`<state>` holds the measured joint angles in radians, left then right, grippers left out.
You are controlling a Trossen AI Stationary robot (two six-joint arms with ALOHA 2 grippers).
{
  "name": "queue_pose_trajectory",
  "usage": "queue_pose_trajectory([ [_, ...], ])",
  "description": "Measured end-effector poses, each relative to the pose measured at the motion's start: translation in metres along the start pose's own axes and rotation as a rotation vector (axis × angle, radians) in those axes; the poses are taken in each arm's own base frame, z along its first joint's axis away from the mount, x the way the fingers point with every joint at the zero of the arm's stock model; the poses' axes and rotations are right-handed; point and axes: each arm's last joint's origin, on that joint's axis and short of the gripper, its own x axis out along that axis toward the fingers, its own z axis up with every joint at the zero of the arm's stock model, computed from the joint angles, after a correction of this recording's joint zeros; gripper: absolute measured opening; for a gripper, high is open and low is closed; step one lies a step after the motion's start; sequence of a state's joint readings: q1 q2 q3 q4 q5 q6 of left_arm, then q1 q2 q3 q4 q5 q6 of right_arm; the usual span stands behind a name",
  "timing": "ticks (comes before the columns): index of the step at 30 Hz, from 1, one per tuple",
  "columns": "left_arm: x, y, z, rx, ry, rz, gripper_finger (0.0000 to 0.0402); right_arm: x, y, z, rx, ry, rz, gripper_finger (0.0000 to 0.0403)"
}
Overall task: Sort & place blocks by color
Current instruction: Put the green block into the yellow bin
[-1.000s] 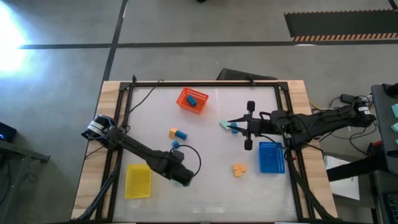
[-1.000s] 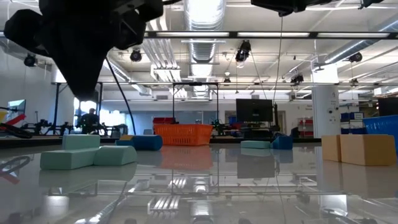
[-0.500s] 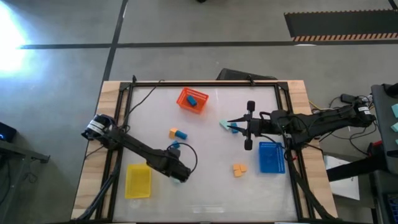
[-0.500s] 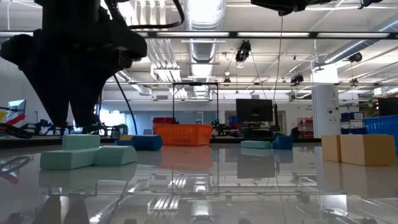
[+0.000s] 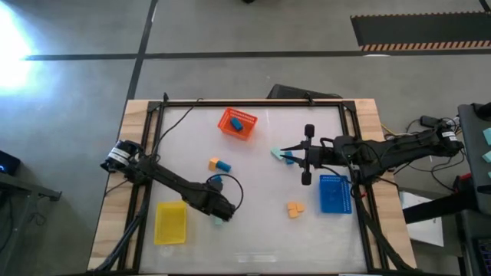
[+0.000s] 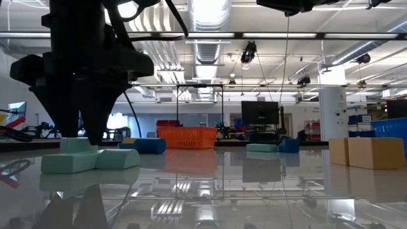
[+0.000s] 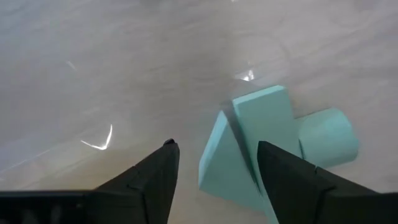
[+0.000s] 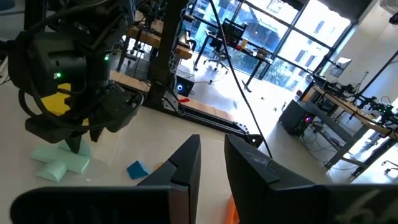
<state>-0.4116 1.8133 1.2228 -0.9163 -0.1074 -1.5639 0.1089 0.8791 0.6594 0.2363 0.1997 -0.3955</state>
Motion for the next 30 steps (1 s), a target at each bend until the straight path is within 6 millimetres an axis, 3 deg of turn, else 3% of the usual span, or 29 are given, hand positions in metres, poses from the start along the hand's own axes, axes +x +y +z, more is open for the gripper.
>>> queue_pose_trajectory([
  [18, 0.004, 0.003, -0.002, 0.003, 0.023, 0.016, 0.0156, 0.000, 0.000, 0.000, -0.001, 0.001, -0.002, 0.0063],
  [30, 0.010, 0.005, -0.003, 0.012, 0.022, -0.004, 0.0069, 0.000, 0.000, 0.000, -0.001, 0.002, -0.003, 0.0063],
])
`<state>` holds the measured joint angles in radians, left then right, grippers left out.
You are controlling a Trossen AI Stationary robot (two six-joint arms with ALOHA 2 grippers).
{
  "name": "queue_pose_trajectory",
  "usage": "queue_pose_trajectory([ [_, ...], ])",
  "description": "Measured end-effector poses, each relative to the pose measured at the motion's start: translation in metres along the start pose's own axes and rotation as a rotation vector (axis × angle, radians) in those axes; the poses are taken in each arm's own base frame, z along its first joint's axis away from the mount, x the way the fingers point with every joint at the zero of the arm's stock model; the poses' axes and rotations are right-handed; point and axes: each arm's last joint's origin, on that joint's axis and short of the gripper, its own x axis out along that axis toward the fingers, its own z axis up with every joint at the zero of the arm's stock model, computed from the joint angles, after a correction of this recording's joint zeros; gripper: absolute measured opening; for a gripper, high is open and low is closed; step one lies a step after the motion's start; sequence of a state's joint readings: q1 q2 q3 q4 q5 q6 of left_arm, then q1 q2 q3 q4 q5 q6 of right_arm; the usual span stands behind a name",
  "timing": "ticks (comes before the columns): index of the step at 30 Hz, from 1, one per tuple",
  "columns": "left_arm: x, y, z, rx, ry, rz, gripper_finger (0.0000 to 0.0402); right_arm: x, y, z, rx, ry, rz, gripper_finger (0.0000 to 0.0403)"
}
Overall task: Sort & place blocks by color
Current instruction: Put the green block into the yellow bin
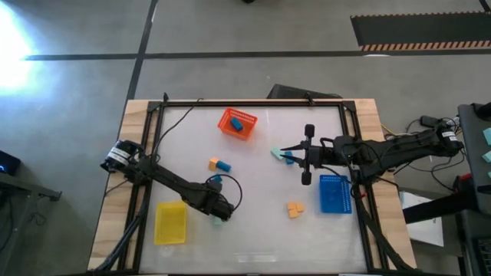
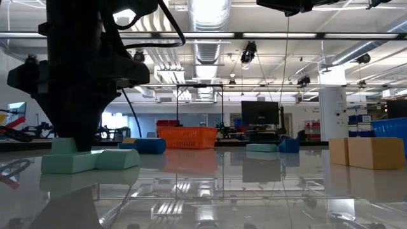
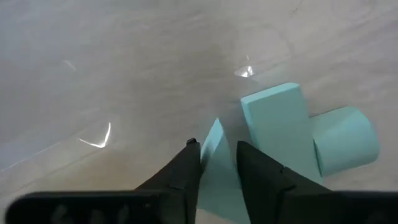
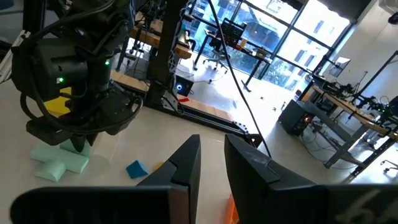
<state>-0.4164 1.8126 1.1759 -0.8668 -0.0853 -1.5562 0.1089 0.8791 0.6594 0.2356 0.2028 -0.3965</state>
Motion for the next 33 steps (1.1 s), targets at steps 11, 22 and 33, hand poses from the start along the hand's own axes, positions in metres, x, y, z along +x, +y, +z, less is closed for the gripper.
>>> queue_pose_trajectory([
  [11, -0.011, 0.001, 0.000, 0.017, -0.003, -0.029, 0.0012, 0.000, 0.000, 0.000, 0.000, 0.000, 0.000, 0.0063],
  [22, -0.022, 0.003, 0.003, 0.024, -0.072, -0.060, 0.0001, 0.000, 0.001, -0.002, -0.003, 0.017, 0.007, 0.0063],
  [33, -0.081, 0.015, 0.006, 0.072, -0.063, -0.155, 0.0001, 0.000, 0.001, -0.002, -0.010, 0.020, 0.007, 0.0063],
])
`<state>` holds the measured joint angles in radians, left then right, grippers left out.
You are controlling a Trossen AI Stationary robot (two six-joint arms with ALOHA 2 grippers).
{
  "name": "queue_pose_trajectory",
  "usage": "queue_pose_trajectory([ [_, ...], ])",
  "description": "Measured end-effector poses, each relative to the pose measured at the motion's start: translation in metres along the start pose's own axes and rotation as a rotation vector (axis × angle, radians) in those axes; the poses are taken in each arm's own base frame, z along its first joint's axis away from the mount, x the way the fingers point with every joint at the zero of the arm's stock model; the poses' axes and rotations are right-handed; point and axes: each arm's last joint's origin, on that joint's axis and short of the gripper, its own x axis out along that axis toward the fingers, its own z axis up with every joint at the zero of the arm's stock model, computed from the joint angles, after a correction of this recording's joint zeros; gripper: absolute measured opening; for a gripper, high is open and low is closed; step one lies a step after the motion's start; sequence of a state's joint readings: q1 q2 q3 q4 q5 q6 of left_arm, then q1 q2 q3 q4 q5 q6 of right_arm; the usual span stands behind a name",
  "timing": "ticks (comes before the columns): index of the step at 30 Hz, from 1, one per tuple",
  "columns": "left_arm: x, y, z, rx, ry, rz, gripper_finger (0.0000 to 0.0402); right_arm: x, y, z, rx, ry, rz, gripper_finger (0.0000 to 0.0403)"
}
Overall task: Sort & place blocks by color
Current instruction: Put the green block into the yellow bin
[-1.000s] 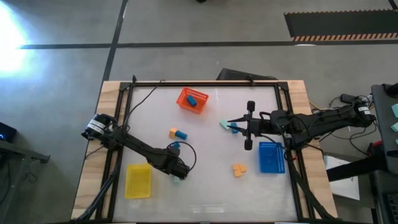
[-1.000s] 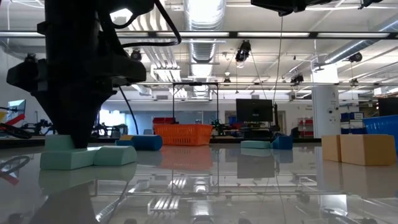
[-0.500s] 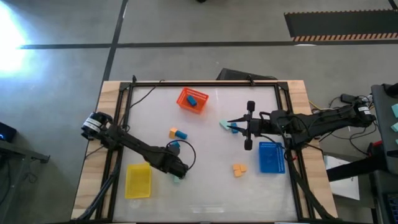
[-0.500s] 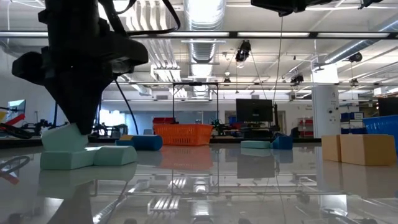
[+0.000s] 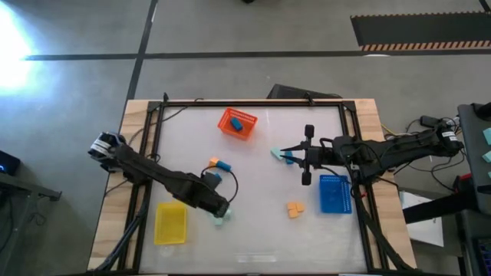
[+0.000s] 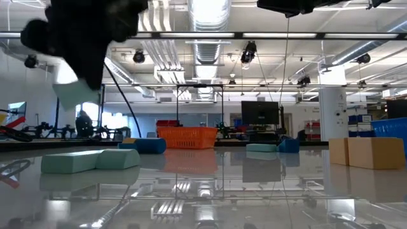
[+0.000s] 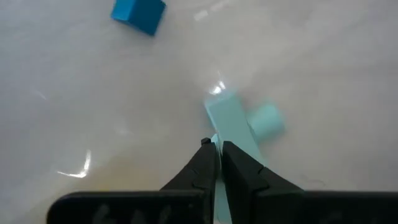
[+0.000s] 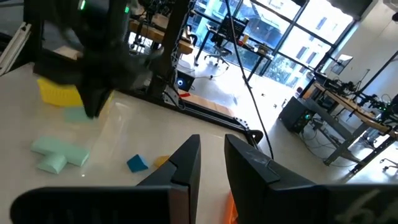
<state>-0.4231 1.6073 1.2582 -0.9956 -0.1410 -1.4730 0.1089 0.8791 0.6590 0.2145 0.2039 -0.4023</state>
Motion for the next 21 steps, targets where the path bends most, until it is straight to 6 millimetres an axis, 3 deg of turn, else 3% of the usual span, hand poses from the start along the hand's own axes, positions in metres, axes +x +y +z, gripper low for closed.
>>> queue_pose_trajectory([
  [6, -0.047, 0.016, -0.009, 0.038, 0.126, -0.038, 0.0001, 0.000, 0.000, 0.000, 0.000, 0.000, 0.000, 0.0063],
  [11, -0.065, 0.040, -0.027, -0.028, 0.257, 0.065, 0.0001, 0.000, 0.000, 0.000, 0.001, 0.001, 0.000, 0.0063],
  [15, -0.062, 0.052, -0.043, -0.077, 0.292, 0.155, 0.0001, 0.000, 0.000, 0.000, 0.000, 0.001, 0.000, 0.0063],
  [21, -0.039, 0.059, -0.058, -0.080, 0.347, 0.262, 0.0001, 0.000, 0.000, 0.000, 0.001, 0.001, 0.000, 0.0063],
])
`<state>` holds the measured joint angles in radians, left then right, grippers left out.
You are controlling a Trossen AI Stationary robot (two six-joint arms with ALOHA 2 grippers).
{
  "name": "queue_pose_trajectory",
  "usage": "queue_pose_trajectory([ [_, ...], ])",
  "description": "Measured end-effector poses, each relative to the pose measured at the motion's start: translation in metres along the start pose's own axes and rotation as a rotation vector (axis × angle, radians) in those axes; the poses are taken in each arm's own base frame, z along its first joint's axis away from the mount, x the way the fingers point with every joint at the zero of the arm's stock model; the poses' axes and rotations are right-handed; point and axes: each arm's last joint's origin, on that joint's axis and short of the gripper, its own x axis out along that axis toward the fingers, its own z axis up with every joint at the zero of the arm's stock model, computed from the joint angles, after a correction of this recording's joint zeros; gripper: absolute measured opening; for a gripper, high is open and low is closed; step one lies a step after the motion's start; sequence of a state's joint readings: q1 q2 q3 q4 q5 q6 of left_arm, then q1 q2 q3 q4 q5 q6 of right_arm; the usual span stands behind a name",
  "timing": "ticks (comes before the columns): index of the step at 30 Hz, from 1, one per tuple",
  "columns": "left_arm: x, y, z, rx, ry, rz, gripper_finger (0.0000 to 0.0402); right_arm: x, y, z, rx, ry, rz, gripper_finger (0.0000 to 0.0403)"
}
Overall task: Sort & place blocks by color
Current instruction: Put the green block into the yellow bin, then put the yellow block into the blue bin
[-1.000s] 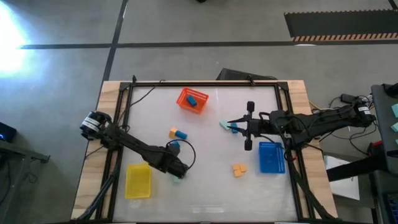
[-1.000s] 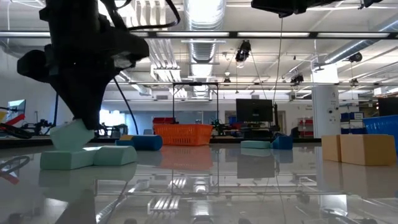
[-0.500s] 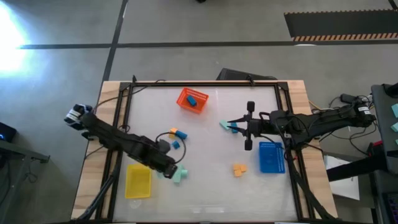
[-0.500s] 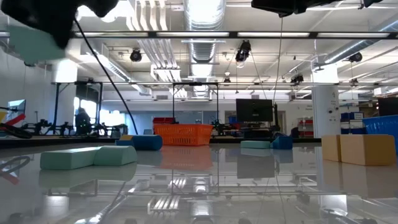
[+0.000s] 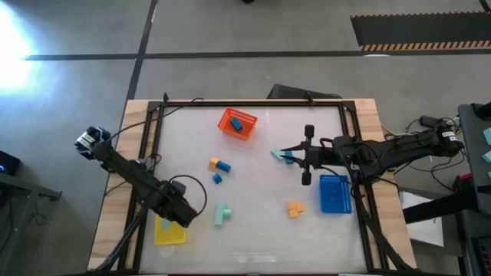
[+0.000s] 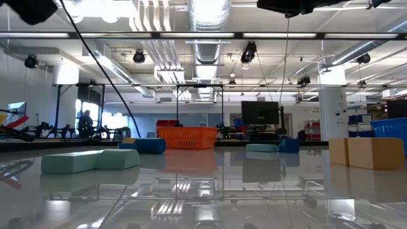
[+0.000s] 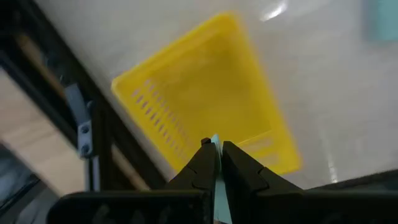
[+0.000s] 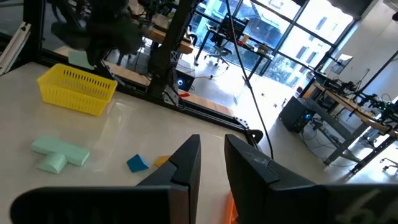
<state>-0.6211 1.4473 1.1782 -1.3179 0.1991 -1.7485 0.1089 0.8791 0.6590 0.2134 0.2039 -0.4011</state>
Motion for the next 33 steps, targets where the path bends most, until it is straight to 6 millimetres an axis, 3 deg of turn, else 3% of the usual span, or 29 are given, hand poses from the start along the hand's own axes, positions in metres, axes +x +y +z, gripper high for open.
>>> queue_pose_trajectory([
  [6, 0.027, -0.004, 0.002, -0.016, 0.006, 0.115, 0.0002, 0.000, 0.000, 0.000, 0.000, 0.000, 0.000, 0.0063],
  [13, 0.044, -0.011, 0.004, -0.020, -0.003, 0.167, 0.0006, 0.000, 0.000, 0.000, 0.000, 0.000, 0.000, 0.0063],
  [25, 0.054, -0.012, 0.006, -0.026, -0.011, 0.200, 0.0010, 0.000, 0.000, 0.000, 0.007, 0.000, 0.000, 0.0063],
  [33, 0.054, -0.012, 0.006, -0.024, -0.011, 0.198, 0.0070, 0.000, 0.000, 0.000, 0.006, 0.000, 0.000, 0.0063],
])
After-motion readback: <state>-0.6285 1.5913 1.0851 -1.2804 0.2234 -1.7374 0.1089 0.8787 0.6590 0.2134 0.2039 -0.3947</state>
